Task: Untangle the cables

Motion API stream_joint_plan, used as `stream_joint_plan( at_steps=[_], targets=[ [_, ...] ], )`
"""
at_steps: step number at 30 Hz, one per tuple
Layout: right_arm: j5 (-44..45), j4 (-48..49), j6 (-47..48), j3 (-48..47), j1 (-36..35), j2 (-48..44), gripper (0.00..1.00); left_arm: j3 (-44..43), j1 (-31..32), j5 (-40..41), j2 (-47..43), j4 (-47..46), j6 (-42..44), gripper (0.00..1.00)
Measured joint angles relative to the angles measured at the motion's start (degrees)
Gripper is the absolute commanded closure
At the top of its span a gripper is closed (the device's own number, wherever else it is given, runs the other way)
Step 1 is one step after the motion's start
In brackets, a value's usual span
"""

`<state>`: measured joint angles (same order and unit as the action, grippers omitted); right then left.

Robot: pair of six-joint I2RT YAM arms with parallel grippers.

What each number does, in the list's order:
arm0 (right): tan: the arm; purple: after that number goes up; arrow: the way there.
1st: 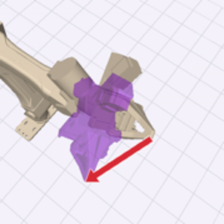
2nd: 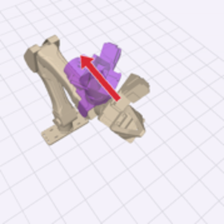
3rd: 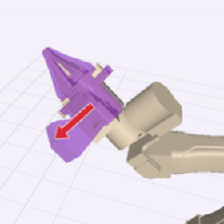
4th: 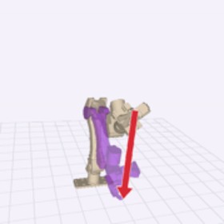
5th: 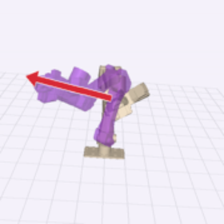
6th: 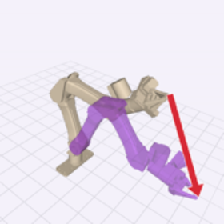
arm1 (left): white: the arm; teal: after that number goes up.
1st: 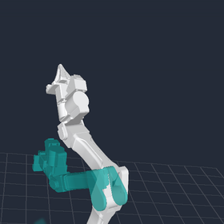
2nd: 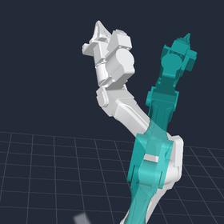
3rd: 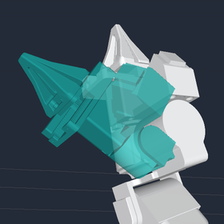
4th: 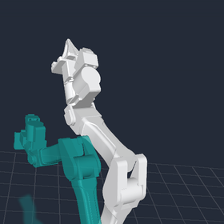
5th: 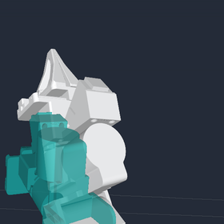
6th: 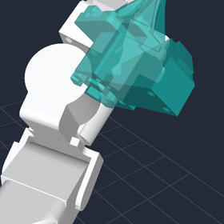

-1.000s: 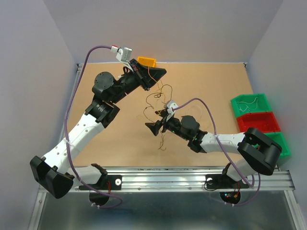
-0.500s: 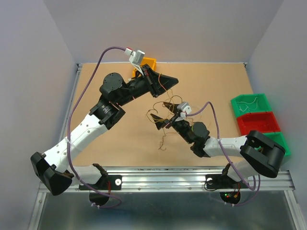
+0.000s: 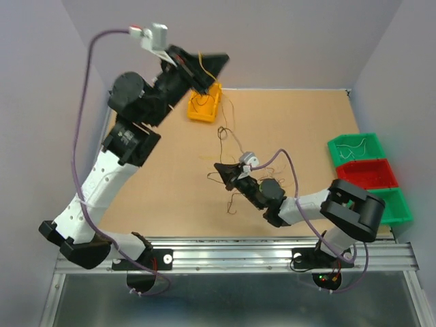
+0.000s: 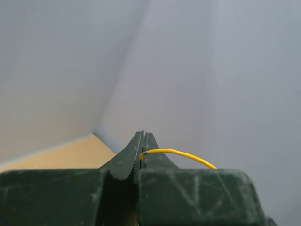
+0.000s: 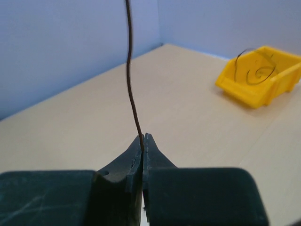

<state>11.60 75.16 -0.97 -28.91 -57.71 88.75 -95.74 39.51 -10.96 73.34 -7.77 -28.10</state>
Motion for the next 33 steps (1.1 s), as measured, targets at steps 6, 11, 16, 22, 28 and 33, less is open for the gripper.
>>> stream_joint_plan(
  at_steps=[6, 11, 16, 22, 28, 33],
  targets=[
    [0.79, -1.79, 1.05, -2.99, -5.44, 11.89, 0.99, -20.17, -13.38, 13.03, 6.95, 2.45, 4.48, 1.0],
    [1.75, -2.78, 2.25, -2.97, -7.04, 9.38, 0.64, -13.86, -14.75, 20.74, 2.71, -0.83, 6.95, 1.0],
    [2.73, -3.56, 2.82, -2.97, -6.75, 0.52, 0.18, -6.6, -14.84, 17.31, 1.14, -2.97, 7.15, 1.0],
    [3.56, -16.09, 3.19, -3.32, -6.82, -13.35, 0.15, 6.34, -13.31, 10.14, 1.16, -4.17, 7.5, 1.0],
    [3.8, -32.87, 1.66, -5.64, -6.78, -22.4, 0.06, 23.58, -10.45, 8.96, 0.74, -8.37, 10.32, 1.0],
    [4.79, -45.86, -0.52, -9.62, -6.47, -26.14, 0.06, 31.41, -9.05, 8.68, 0.31, -11.87, 12.09, 1.0]
  ],
)
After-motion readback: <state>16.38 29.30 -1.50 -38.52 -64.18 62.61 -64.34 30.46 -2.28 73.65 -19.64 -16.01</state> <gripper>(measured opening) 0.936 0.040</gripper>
